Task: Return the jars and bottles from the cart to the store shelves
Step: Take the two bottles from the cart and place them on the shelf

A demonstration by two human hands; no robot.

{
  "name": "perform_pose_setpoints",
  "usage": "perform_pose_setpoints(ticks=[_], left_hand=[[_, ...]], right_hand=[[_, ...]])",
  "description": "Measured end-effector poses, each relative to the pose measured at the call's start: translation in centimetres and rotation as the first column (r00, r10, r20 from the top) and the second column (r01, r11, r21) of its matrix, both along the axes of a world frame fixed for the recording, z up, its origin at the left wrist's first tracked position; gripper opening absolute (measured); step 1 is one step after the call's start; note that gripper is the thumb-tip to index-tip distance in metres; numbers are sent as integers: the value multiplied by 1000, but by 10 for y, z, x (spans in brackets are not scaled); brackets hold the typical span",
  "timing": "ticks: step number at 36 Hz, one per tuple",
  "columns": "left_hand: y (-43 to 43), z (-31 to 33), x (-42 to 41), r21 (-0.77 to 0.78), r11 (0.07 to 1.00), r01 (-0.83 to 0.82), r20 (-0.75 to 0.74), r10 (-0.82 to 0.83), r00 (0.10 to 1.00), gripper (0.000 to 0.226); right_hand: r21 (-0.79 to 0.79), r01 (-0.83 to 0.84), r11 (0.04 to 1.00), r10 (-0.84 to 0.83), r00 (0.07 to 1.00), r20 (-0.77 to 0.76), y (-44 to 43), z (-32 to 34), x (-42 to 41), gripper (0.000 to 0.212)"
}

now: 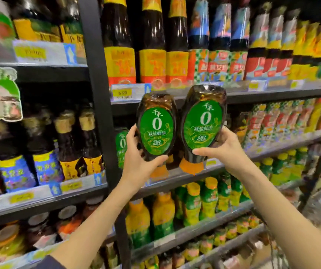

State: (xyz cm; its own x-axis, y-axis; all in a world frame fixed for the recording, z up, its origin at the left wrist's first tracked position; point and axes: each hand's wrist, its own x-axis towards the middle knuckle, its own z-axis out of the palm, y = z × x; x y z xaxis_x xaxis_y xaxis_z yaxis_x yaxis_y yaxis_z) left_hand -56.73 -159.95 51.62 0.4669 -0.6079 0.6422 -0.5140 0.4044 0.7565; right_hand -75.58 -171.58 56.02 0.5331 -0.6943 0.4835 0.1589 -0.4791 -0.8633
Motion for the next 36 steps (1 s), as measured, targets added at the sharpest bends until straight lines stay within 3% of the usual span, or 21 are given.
perform_pose_setpoints(ticks=[12, 18, 22, 36], left_hand=[[-43, -28, 9, -28, 969, -247, -19, 246, 969, 101], [-57, -40, 13, 7, 944, -330, -37, 330, 943, 103], [-60, -50, 15, 27, 924, -382, -40, 383, 923, 106], [-64, -70, 22, 199, 901, -384, 1, 392, 920, 102]], right_hand=[[-112, -101, 989, 99, 995, -22, -72, -24, 49, 61], [-87, -165, 982, 163, 986, -29, -103, -41, 67, 59], [-67, -197, 978, 194, 980, -50, -115, -54, 77, 69], [-25, -266, 964, 261, 959, -113, -125, -77, 84, 62]])
